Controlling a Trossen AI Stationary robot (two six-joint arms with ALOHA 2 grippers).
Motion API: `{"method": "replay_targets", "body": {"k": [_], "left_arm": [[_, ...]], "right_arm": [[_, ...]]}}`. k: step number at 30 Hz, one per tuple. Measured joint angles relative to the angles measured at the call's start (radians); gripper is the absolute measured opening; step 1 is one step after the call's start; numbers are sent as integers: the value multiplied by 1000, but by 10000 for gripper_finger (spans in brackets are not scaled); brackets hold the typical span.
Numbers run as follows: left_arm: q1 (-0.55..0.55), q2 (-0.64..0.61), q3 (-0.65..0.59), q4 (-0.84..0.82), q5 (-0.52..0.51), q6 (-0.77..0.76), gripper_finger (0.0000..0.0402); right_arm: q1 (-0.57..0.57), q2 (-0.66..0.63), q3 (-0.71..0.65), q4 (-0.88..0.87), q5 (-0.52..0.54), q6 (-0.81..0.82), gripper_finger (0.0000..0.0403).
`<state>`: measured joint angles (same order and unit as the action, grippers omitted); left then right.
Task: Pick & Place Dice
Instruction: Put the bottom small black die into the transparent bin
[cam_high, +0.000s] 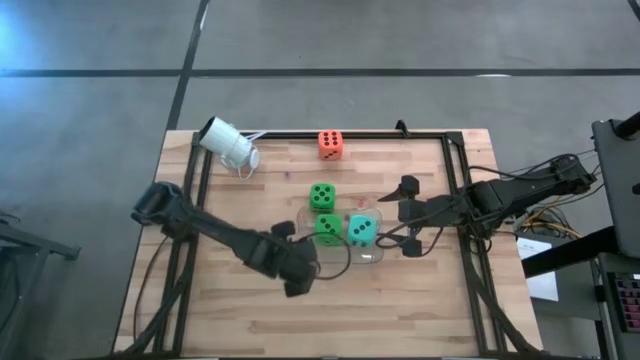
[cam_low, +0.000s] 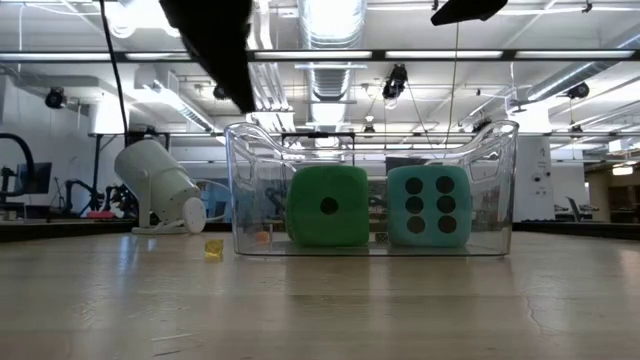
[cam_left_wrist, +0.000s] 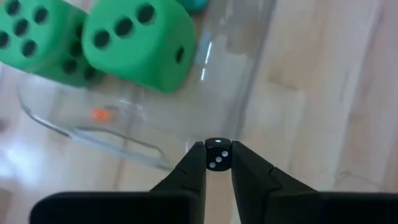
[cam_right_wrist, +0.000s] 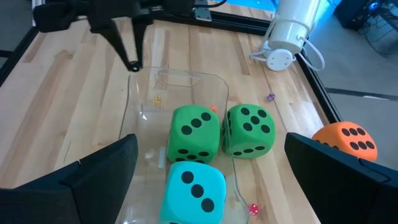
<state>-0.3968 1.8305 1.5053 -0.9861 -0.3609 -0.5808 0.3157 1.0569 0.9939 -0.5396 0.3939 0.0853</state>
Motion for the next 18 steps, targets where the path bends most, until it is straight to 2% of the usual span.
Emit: {"method": "replay_targets", "body": {"k": [7,12,18], "left_arm": [[92,3,8,58,-28,100,53],[136,26,-57,156,63,140,53],[143,26,-86,194,78,164,53]], "right_arm": [[0,0,0,0,0,-8,400],[0,0,0,0,0,-10,400],[0,0,0,0,0,-11,400]]}}
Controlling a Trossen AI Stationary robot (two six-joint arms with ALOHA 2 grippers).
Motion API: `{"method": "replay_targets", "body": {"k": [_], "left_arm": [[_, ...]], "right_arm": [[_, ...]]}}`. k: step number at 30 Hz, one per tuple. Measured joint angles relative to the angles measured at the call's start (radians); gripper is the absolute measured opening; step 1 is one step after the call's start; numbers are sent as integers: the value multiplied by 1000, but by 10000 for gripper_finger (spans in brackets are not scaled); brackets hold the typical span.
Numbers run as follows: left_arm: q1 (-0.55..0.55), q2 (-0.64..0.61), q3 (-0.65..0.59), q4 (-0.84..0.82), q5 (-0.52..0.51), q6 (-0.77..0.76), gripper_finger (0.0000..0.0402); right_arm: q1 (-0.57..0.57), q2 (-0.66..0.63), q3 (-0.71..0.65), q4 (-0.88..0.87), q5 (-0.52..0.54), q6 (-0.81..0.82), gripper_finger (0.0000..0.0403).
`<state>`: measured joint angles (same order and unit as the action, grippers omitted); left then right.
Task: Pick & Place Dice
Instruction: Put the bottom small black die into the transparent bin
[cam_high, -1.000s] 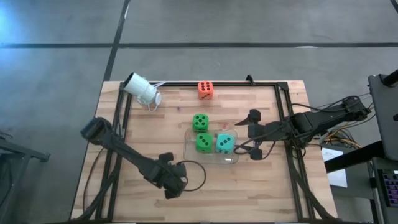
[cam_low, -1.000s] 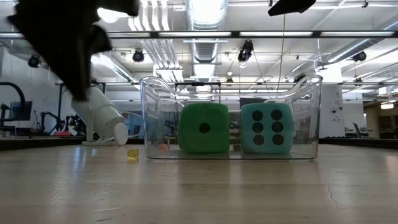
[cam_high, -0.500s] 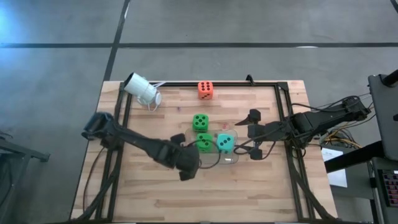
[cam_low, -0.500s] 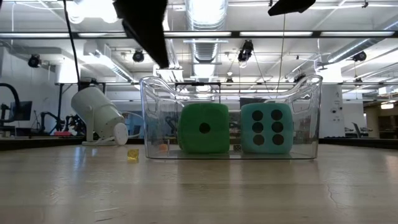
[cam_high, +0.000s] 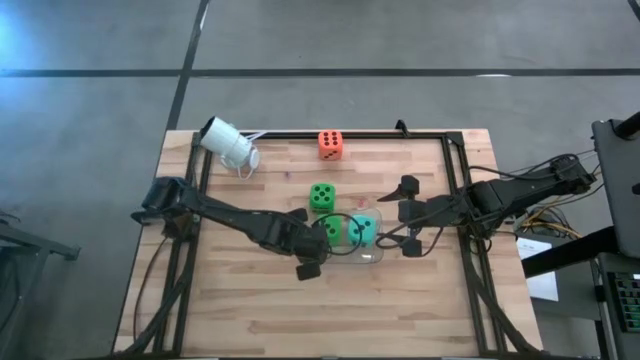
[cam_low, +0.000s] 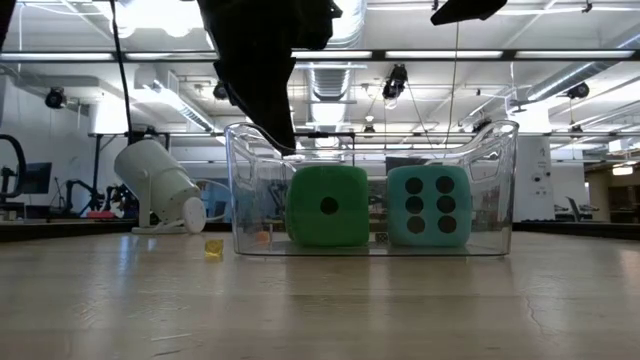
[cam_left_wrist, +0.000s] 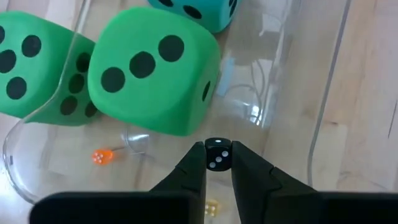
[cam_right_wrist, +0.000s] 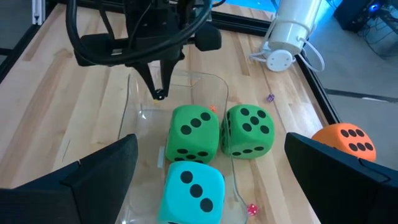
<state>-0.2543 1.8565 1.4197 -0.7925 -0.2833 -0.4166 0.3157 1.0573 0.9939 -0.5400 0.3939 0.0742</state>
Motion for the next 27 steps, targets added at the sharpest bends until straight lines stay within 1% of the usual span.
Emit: {"method": "replay_targets", "body": {"k": [4,8,13,21,27], "left_arm": [[1,-1,0,19,24,23,57],[1,-1,-3,35,42,21,72],[1,-1,-18,67,81,25,98],[3,-2,-52,72,82,26,141],[5,-2,-53,81,82,27,179]], "right_arm": [[0,0,0,0,0,-3,400],[0,0,0,0,0,-2,400],[0,0,0,0,0,0,400],[0,0,0,0,0,0,400],[0,0,0,0,0,0,400]]}}
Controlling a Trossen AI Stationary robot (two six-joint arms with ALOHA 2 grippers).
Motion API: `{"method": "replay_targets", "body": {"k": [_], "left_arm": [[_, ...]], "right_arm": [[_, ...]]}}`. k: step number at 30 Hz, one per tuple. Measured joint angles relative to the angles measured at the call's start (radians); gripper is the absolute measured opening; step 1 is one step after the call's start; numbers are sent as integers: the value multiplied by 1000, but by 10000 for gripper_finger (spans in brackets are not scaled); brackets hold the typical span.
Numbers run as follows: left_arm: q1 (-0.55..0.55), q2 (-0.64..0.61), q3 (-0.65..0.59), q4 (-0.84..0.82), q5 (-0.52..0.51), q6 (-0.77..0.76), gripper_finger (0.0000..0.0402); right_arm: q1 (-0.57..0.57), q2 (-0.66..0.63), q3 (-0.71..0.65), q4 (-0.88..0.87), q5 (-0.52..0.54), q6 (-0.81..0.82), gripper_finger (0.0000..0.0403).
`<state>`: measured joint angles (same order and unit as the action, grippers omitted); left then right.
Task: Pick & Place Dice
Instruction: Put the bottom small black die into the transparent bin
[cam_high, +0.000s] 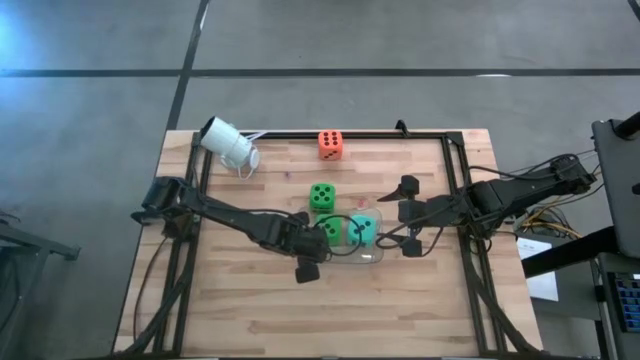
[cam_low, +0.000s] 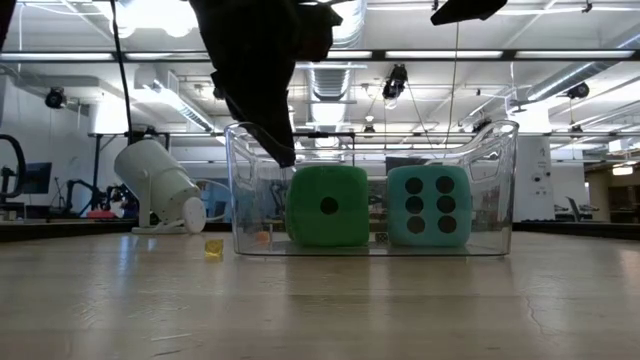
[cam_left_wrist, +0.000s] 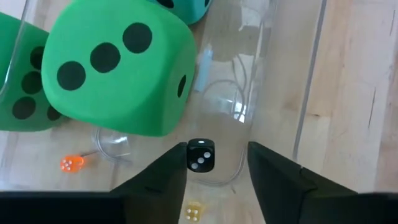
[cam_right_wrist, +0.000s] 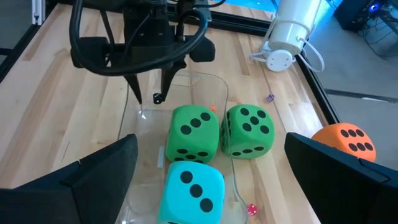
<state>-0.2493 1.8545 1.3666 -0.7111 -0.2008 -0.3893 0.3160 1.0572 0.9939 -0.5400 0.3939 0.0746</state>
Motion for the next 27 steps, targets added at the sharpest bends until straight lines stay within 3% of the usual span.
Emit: {"method": "replay_targets", "body": {"k": [10,27], "left_arm": [[4,0,0,23,-1,46,208],[19,0,0,46,-125,148,203]], "right_arm": [[0,0,0,0,0,0,400],[0,0,0,0,0,0,400]]}}
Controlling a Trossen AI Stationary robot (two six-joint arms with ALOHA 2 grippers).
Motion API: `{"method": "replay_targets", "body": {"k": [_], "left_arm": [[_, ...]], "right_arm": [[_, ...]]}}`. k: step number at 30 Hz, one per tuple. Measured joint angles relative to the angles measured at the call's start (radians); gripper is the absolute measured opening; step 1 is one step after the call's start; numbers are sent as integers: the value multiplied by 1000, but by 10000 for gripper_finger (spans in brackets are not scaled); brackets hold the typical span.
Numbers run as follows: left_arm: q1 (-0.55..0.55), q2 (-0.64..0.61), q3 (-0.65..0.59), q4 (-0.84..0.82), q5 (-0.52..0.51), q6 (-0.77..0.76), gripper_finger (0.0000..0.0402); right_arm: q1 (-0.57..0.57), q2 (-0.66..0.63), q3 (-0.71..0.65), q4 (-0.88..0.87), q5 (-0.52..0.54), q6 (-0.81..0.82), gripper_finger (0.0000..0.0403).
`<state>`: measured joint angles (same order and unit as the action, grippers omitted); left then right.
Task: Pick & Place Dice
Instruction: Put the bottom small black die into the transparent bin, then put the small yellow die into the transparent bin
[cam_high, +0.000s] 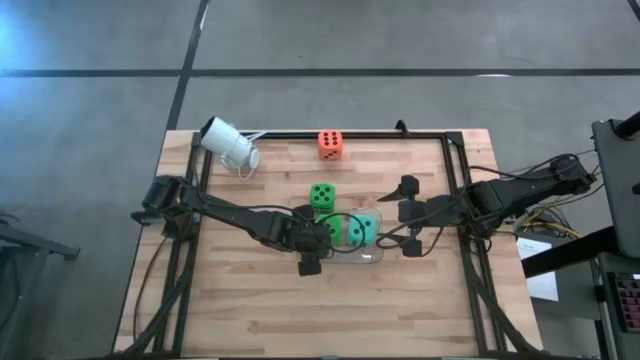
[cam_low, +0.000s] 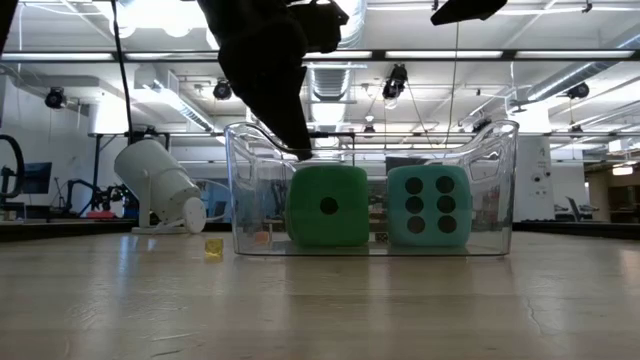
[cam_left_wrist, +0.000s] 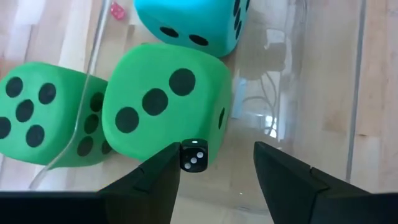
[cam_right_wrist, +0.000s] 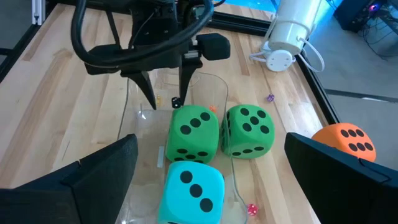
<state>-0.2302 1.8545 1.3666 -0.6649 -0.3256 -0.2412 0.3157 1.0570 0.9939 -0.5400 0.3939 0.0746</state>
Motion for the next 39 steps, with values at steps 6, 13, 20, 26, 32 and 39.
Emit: {"method": "replay_targets", "body": {"k": [6,13,20,26,32,39], "left_arm": [[1,1,0,12,-8,7,204],[1,5,-63,76,-10,7,200],[1,5,-44,59,-3,9,195],[1,0,-2,52,1,59,196],[1,-58,23,41,-1,88,193],[-8,-171,21,-28,-4,52,198]], "right_arm": [[0,0,0,0,0,0,400],[0,0,0,0,0,1,400],[0,0,0,-1,0,0,400],[0,0,0,-1,0,0,400],[0,0,0,-1,0,-5,400],[0,0,0,-1,0,1,400]]}}
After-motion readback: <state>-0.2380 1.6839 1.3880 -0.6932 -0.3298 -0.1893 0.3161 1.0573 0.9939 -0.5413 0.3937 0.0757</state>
